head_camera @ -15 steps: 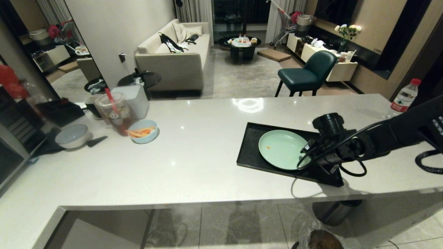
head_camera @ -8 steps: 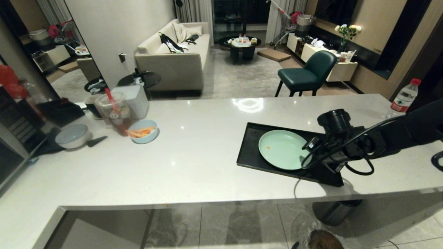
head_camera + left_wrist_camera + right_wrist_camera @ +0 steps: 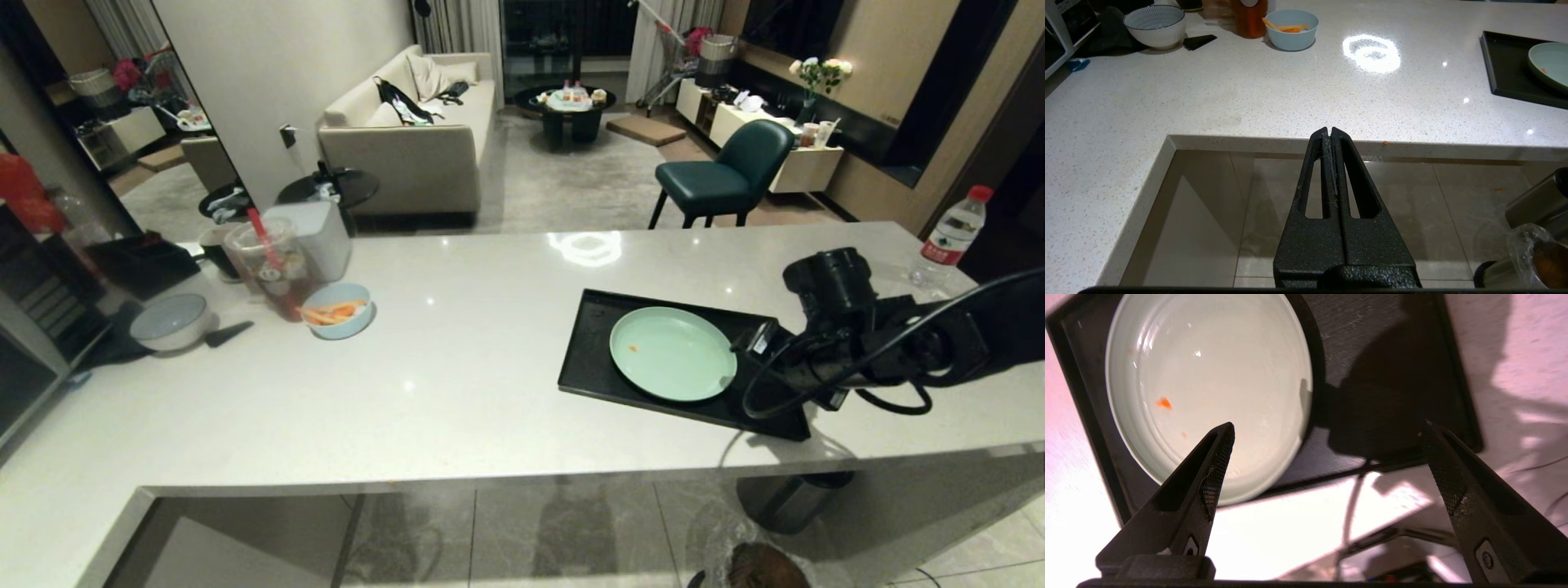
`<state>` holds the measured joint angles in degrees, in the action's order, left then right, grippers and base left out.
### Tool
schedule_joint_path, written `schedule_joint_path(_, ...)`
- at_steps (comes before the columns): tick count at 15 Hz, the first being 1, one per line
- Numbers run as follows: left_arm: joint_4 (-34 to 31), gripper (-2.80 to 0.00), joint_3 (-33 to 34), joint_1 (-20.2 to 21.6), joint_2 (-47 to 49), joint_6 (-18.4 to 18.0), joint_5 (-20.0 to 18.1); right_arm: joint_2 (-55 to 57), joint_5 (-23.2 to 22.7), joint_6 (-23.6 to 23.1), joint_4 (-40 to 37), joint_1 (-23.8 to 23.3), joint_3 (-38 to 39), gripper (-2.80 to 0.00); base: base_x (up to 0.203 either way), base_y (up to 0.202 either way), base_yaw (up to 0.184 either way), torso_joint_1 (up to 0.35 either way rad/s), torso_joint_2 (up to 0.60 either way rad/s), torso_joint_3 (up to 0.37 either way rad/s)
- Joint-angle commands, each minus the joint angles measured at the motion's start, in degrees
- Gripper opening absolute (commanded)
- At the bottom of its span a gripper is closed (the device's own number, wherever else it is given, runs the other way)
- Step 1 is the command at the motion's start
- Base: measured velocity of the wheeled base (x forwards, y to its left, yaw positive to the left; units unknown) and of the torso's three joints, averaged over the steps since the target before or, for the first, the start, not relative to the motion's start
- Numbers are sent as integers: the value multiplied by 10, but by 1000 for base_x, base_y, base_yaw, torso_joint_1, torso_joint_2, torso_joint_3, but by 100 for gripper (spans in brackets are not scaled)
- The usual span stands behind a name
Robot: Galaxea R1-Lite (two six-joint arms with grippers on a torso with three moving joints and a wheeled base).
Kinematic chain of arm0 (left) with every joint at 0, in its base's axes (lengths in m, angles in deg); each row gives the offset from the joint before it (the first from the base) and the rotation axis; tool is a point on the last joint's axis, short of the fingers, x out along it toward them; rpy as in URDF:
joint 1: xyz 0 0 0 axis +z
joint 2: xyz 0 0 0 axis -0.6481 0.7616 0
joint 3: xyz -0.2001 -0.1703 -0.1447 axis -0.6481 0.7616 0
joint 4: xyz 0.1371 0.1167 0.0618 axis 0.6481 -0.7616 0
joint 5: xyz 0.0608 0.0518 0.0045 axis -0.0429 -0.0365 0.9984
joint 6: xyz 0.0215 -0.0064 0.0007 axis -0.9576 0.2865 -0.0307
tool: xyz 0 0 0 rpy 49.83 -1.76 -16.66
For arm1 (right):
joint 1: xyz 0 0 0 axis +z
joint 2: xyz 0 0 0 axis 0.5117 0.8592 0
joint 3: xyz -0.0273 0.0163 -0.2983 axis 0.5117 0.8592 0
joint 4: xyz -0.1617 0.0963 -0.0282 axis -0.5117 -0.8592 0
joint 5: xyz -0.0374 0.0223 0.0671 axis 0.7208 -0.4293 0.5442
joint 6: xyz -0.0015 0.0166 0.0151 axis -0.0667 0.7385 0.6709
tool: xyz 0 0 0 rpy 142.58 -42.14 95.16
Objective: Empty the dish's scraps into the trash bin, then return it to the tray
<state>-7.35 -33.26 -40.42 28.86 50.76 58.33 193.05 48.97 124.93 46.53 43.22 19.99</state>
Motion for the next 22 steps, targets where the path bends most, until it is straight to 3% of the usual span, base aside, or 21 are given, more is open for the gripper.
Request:
schedule_joint_path(1, 0, -280, 0, 0, 1, 1, 0, -50, 5, -28, 14, 1, 34, 0, 0, 0, 0, 0, 0, 0)
schedule_joint_path(6, 0, -280, 0, 0, 1, 1, 0, -113, 5, -85, 40, 1, 88, 0, 0, 0, 0, 0, 0, 0)
schedule_joint_path(7, 0, -280, 0, 0, 1, 1, 0, -121, 5, -87, 40, 1, 93, -280, 0, 0, 0, 0, 0, 0)
schedule_joint_path(22, 0, -280, 0, 0, 1, 1, 0, -269, 6, -142, 40, 7, 209, -280, 0, 0, 0, 0, 0, 0)
